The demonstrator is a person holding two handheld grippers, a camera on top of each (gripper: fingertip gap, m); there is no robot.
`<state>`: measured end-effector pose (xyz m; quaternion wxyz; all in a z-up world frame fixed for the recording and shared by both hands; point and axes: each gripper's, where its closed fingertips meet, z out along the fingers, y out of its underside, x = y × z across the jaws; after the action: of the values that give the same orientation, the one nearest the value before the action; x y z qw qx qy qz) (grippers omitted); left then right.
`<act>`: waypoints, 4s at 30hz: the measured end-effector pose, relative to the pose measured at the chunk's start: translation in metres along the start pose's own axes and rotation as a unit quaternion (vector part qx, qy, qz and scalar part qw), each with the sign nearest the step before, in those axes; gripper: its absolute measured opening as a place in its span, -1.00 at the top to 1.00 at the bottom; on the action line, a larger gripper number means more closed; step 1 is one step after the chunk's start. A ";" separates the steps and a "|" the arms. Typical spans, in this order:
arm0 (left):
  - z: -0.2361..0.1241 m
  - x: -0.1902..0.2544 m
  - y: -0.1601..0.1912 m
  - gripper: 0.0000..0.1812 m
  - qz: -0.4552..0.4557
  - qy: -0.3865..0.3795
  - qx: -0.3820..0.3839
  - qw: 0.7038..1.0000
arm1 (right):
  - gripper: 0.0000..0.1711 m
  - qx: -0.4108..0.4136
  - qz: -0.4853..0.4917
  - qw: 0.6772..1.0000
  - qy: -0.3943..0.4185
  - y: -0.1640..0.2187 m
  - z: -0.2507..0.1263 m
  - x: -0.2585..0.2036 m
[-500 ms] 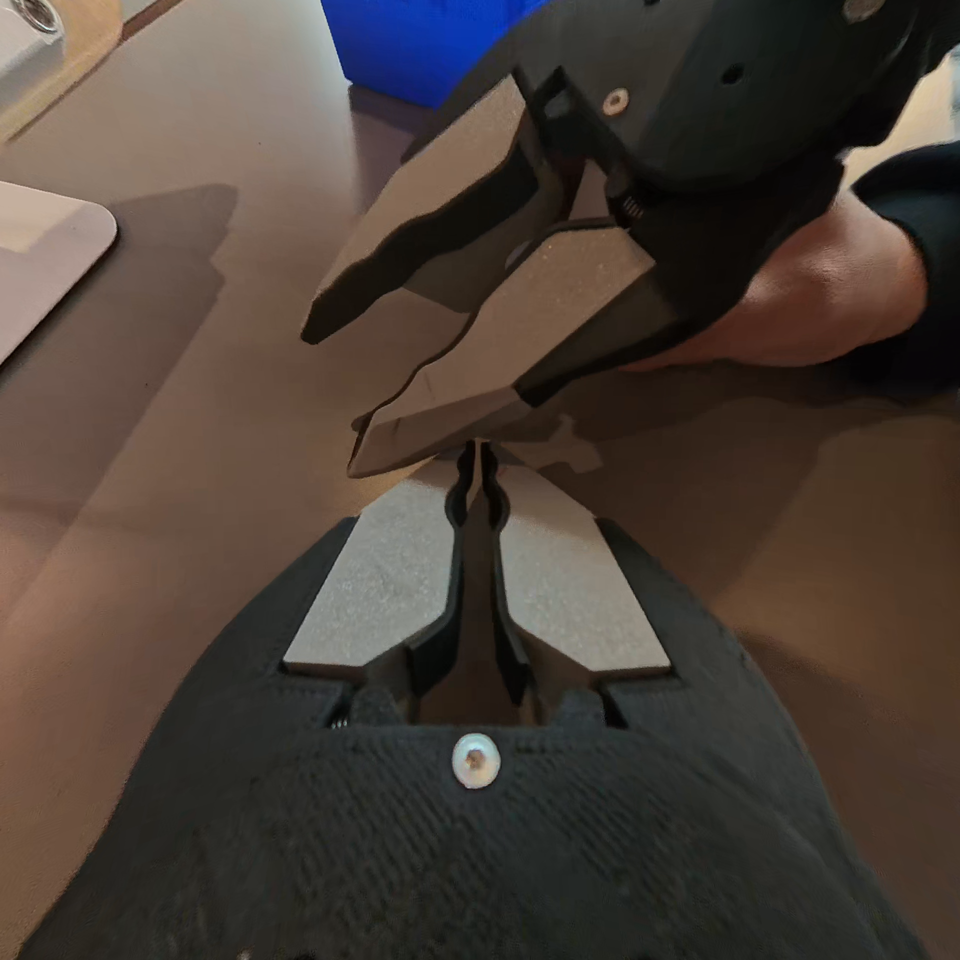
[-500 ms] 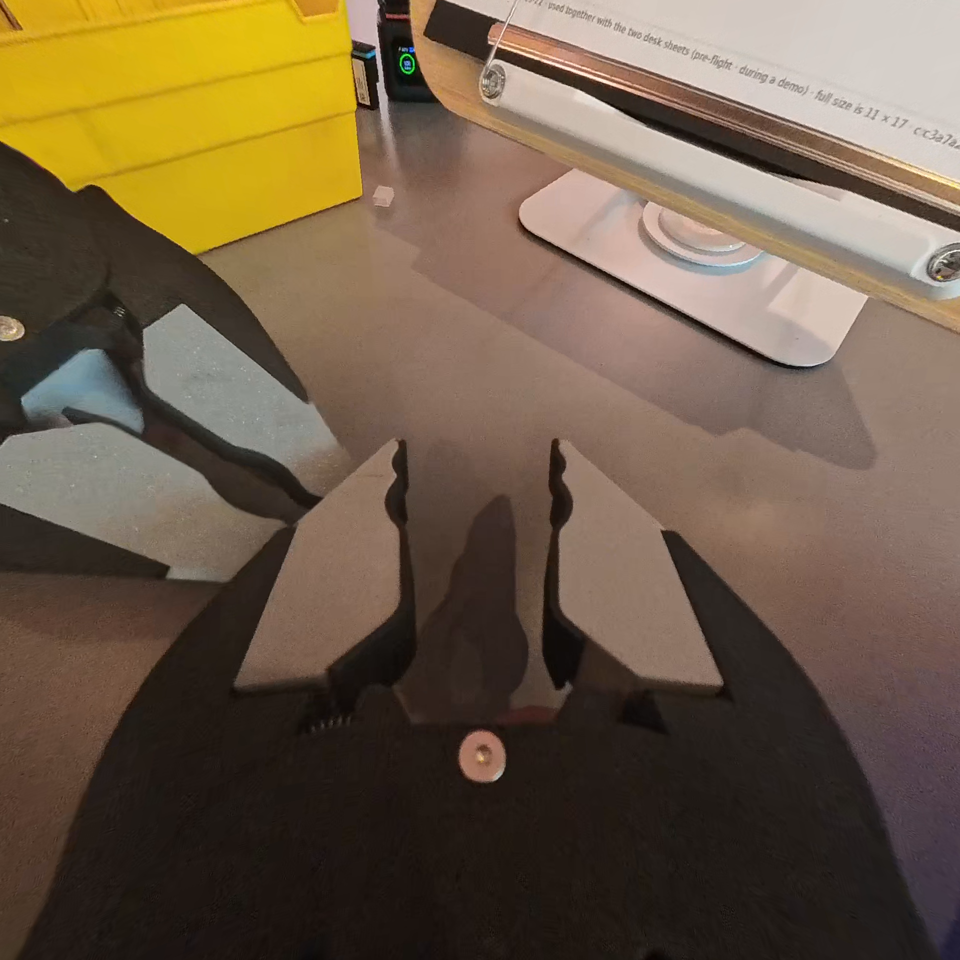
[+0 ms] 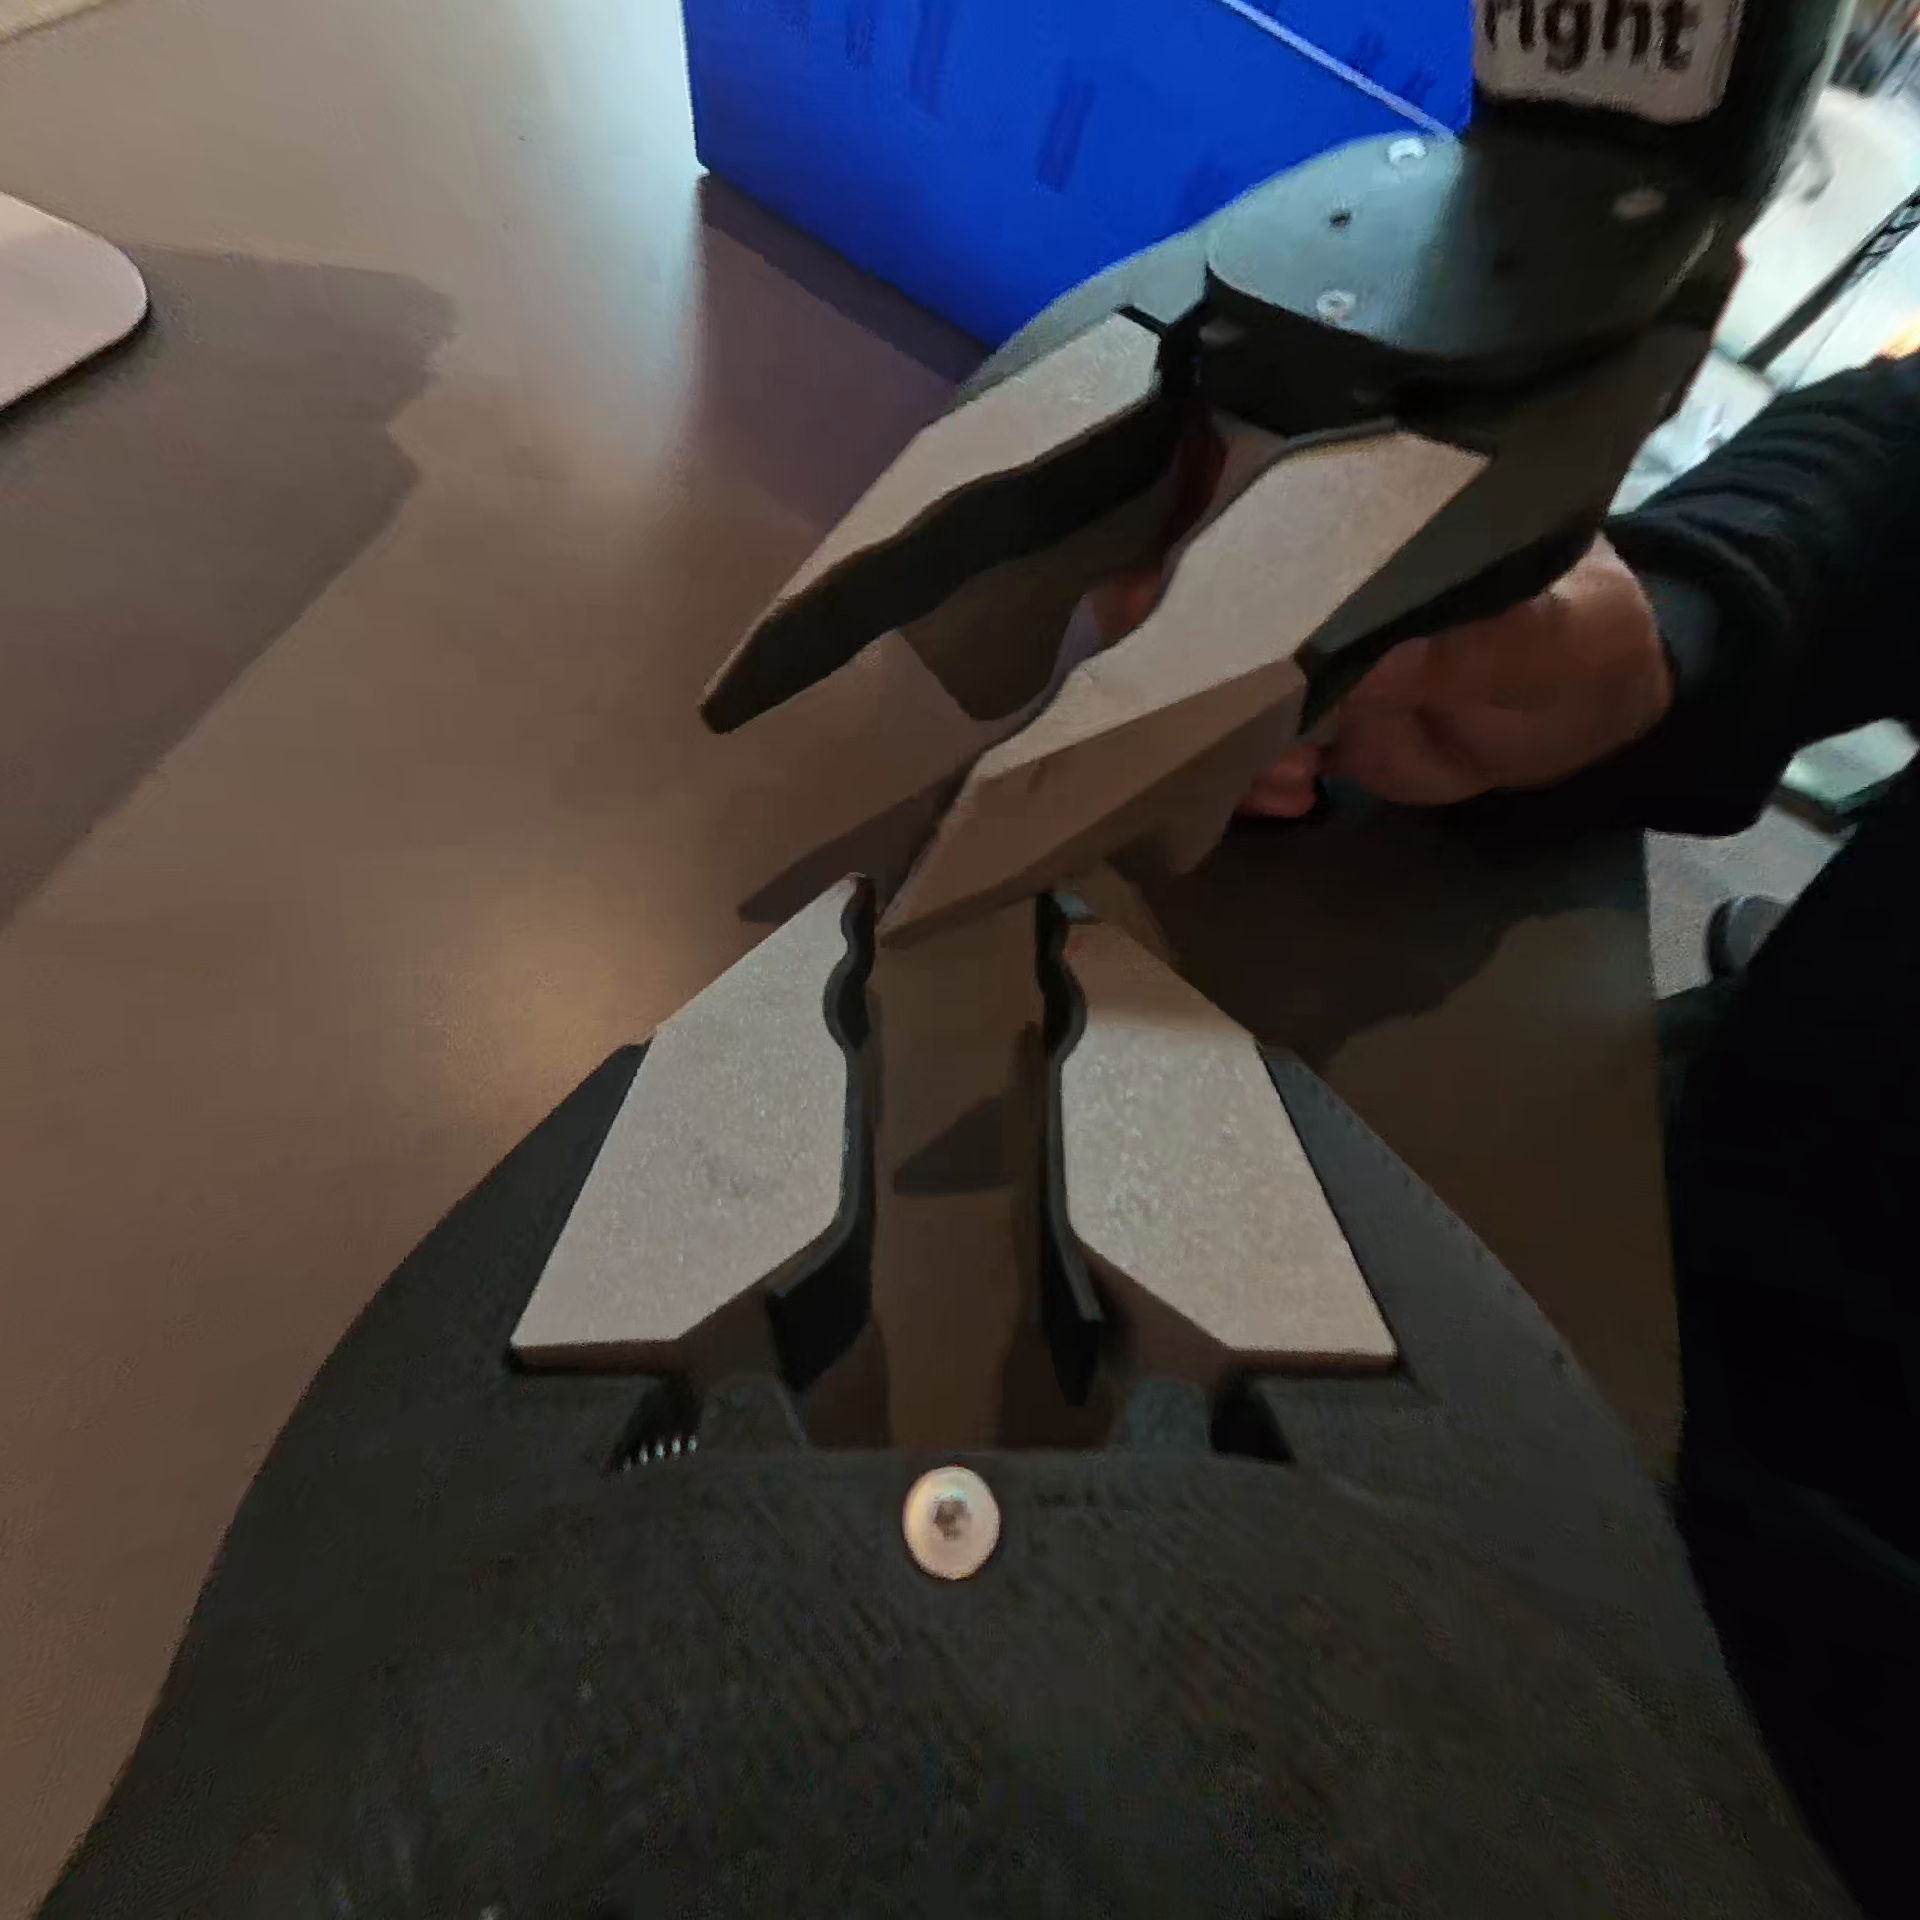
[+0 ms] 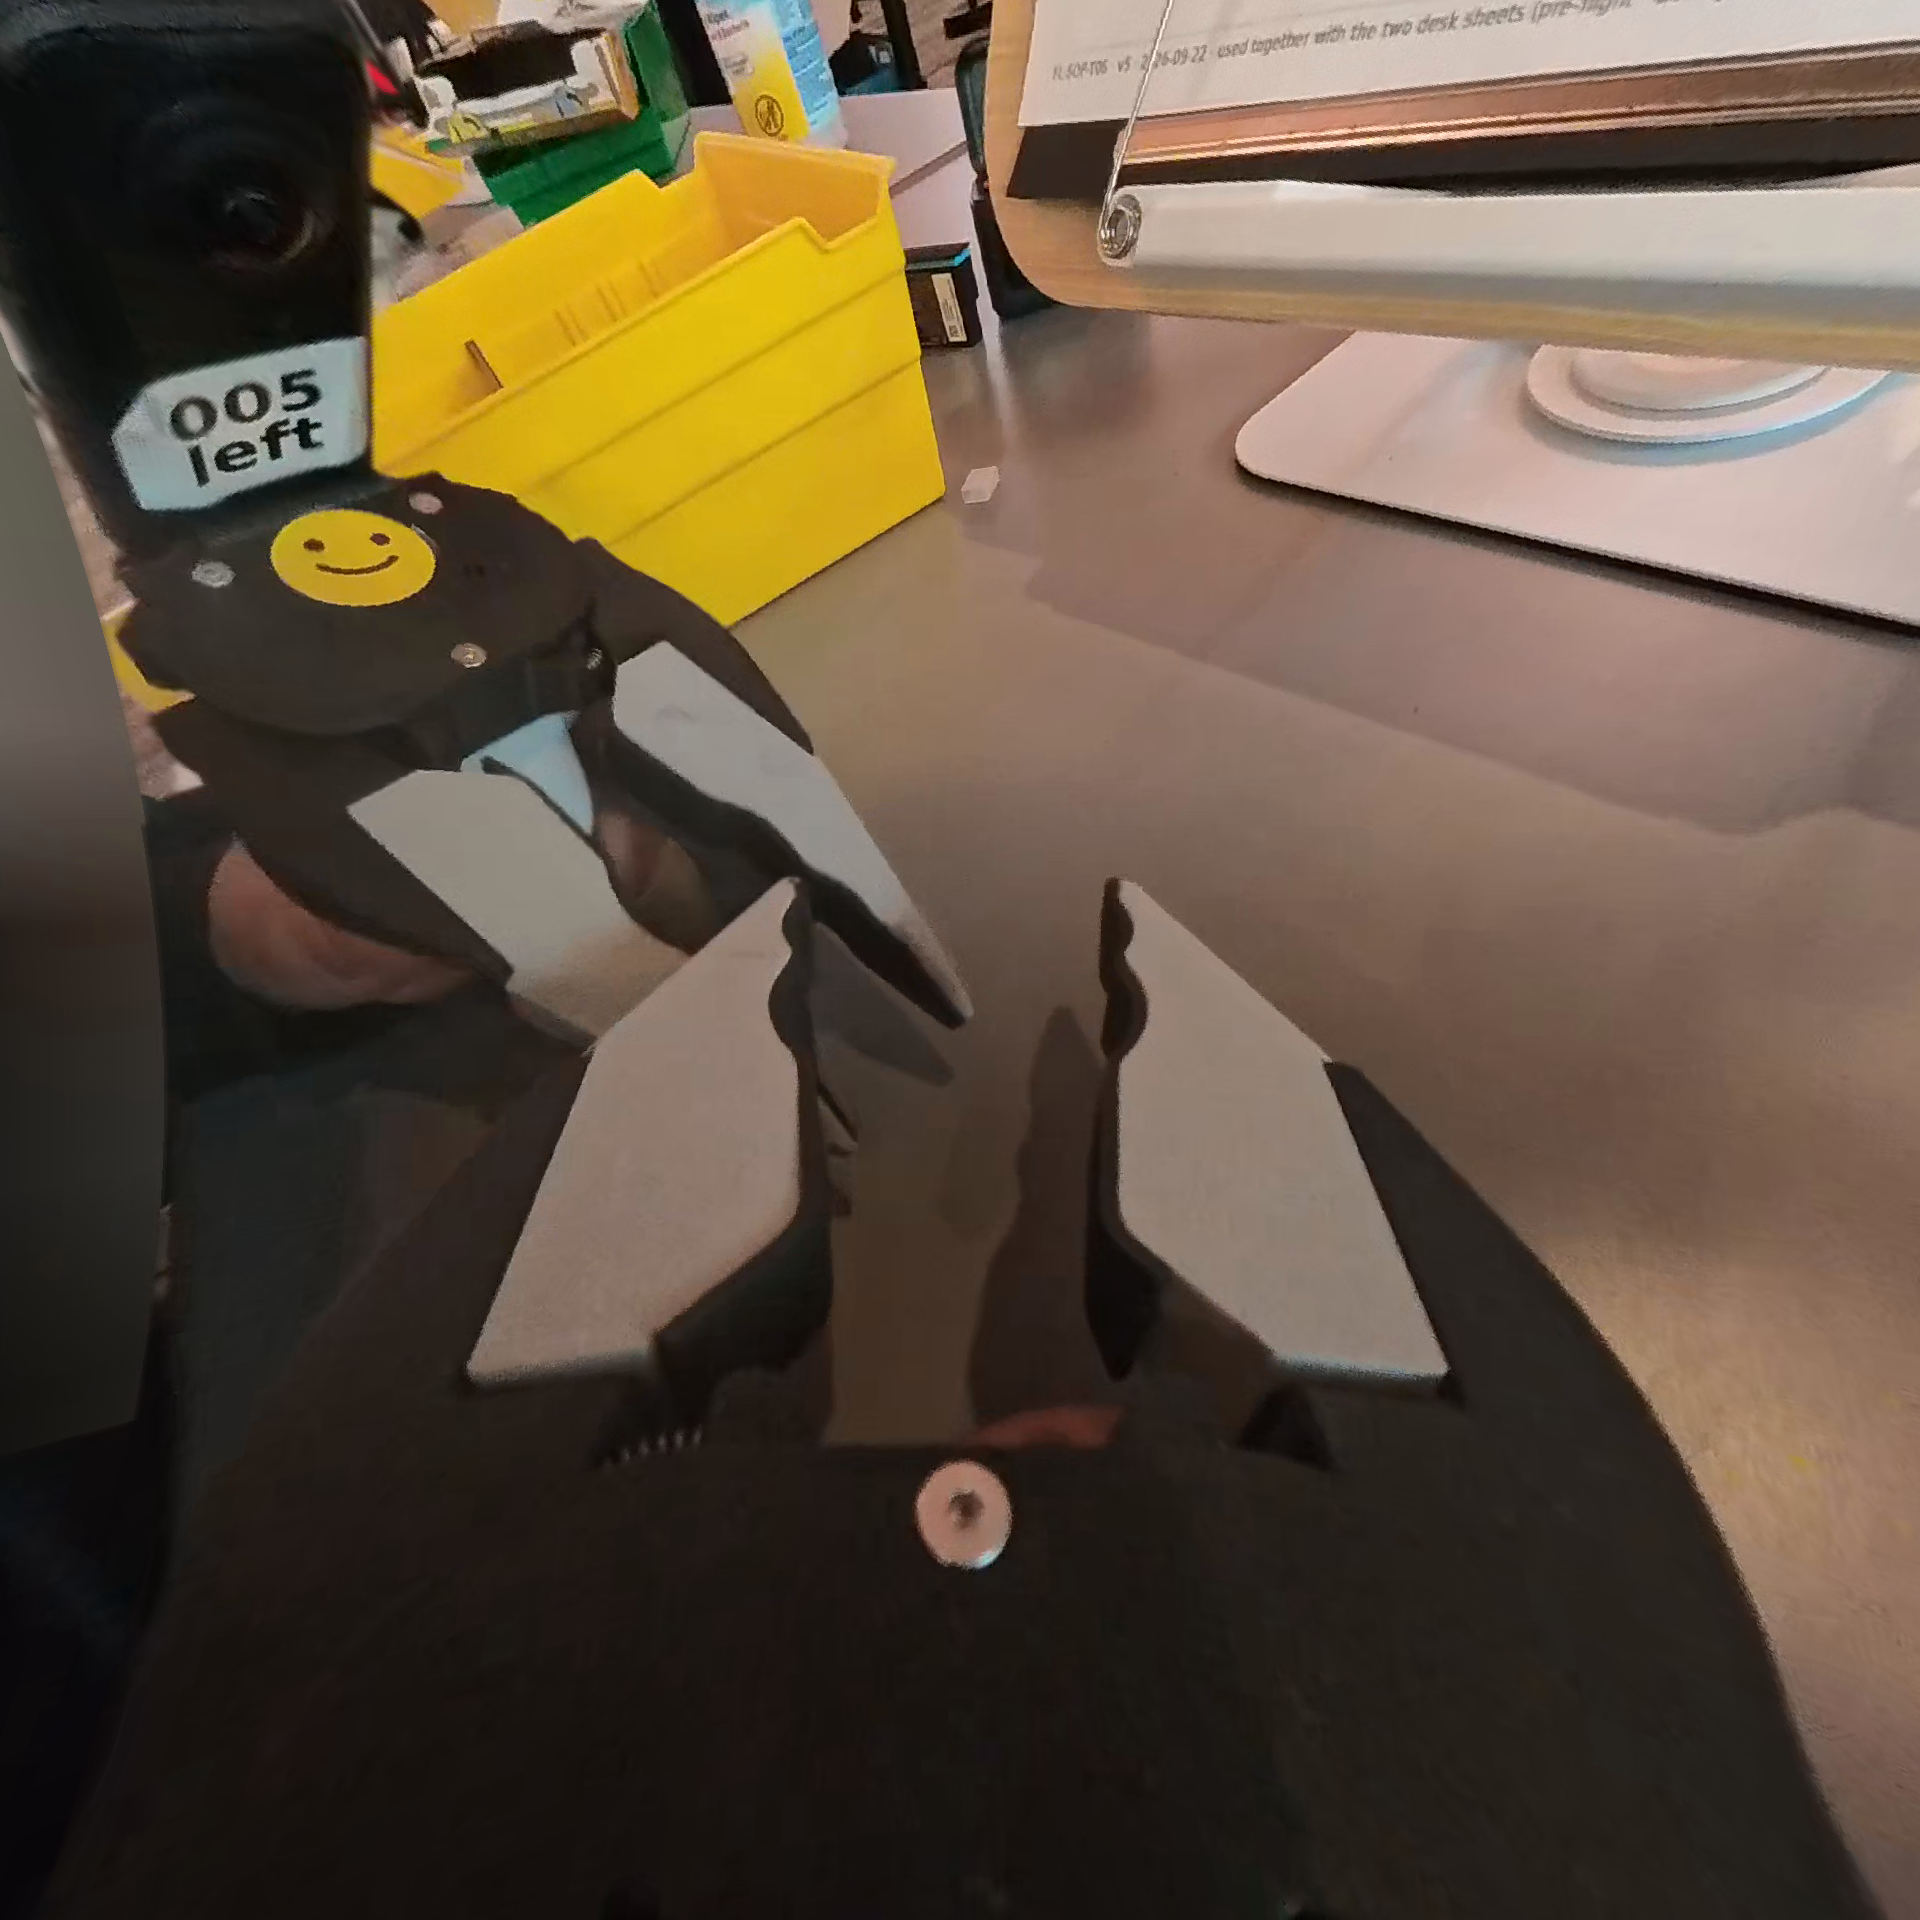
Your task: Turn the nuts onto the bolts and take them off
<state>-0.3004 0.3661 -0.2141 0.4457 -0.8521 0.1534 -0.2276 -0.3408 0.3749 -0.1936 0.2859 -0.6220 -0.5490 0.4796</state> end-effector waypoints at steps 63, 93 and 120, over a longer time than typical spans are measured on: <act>-0.270 -0.223 -0.008 0.92 0.220 -0.407 -0.322 0.826 | 0.46 0.028 -0.049 0.998 0.003 -0.009 -0.005 -0.003; -0.139 0.108 -0.028 0.92 0.701 -0.436 -0.042 0.563 | 0.77 0.157 -0.117 0.971 -0.140 -0.018 -0.067 -0.180; -0.102 0.065 0.013 0.78 0.598 -0.379 -0.140 0.692 | 0.84 0.117 -0.088 0.987 -0.072 0.010 -0.052 -0.138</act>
<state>-0.2993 0.2586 -0.1579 0.3833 -0.6470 0.4786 0.4533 -0.2807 0.2495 -0.1442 0.3572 -0.4974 -0.5610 0.5570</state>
